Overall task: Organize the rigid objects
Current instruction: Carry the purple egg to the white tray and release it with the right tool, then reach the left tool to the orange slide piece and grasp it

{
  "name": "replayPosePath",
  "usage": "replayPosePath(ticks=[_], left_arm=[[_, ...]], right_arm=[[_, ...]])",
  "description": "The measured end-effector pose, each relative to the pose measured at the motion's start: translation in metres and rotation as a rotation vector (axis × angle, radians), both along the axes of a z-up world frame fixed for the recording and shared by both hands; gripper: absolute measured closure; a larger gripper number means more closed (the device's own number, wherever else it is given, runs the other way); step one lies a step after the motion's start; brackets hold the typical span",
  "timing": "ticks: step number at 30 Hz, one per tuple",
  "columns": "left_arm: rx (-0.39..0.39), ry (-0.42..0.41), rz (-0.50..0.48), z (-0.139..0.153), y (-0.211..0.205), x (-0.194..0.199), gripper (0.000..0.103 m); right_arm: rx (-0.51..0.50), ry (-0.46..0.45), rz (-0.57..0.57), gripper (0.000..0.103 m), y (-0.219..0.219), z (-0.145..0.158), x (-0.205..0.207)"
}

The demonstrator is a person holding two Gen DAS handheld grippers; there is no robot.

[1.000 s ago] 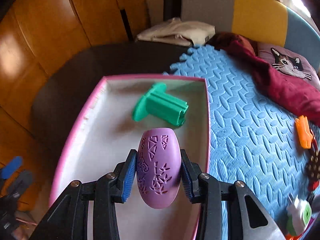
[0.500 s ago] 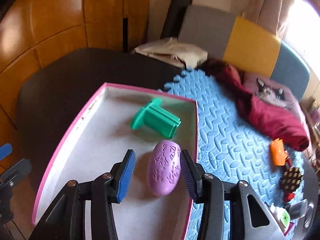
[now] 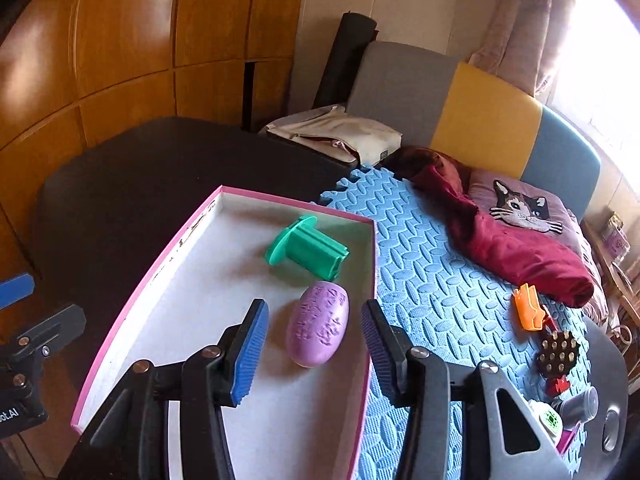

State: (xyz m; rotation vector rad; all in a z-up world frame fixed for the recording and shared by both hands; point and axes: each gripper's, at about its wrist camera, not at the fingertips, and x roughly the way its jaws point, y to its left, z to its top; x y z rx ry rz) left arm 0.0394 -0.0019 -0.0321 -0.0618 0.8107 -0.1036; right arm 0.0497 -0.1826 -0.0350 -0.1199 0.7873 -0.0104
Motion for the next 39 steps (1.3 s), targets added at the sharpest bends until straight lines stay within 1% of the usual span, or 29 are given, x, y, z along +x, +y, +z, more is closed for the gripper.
replayPosePath(ticks=[6, 11, 15, 18, 23, 30, 33, 36, 39], left_arm=[[0.019, -0.021, -0.039, 0.006, -0.011, -0.006, 0.017], [0.044, -0.035, -0.087, 0.011, -0.025, -0.011, 0.017], [0.053, -0.037, -0.127, 0.014, -0.038, -0.011, 0.017], [0.058, -0.042, -0.164, 0.016, -0.052, -0.011, 0.017], [0.061, -0.058, -0.225, 0.022, -0.076, -0.008, 0.017], [0.058, -0.058, -0.333, 0.028, -0.118, -0.003, 0.017], [0.059, -0.06, -0.385, 0.031, -0.141, 0.0, 0.017], [0.046, -0.042, -0.43, 0.033, -0.163, 0.004, 0.017], [0.002, 0.012, -0.474, 0.033, -0.189, 0.015, 0.017]], right_arm=[[0.022, -0.017, -0.037, 0.051, -0.016, 0.005, -0.011], [0.032, -0.033, -0.076, 0.05, -0.037, 0.009, -0.021], [0.029, -0.039, -0.118, 0.05, -0.061, 0.01, -0.03], [0.022, -0.047, -0.167, 0.05, -0.086, 0.012, -0.039], [0.017, -0.063, -0.282, 0.05, -0.145, 0.018, -0.056], [0.067, -0.097, -0.5, 0.05, -0.244, 0.03, -0.086], [0.093, -0.112, -0.592, 0.05, -0.285, 0.029, -0.099], [0.126, -0.12, -0.655, 0.05, -0.314, 0.025, -0.108], [0.185, -0.131, -0.707, 0.05, -0.341, 0.015, -0.12]])
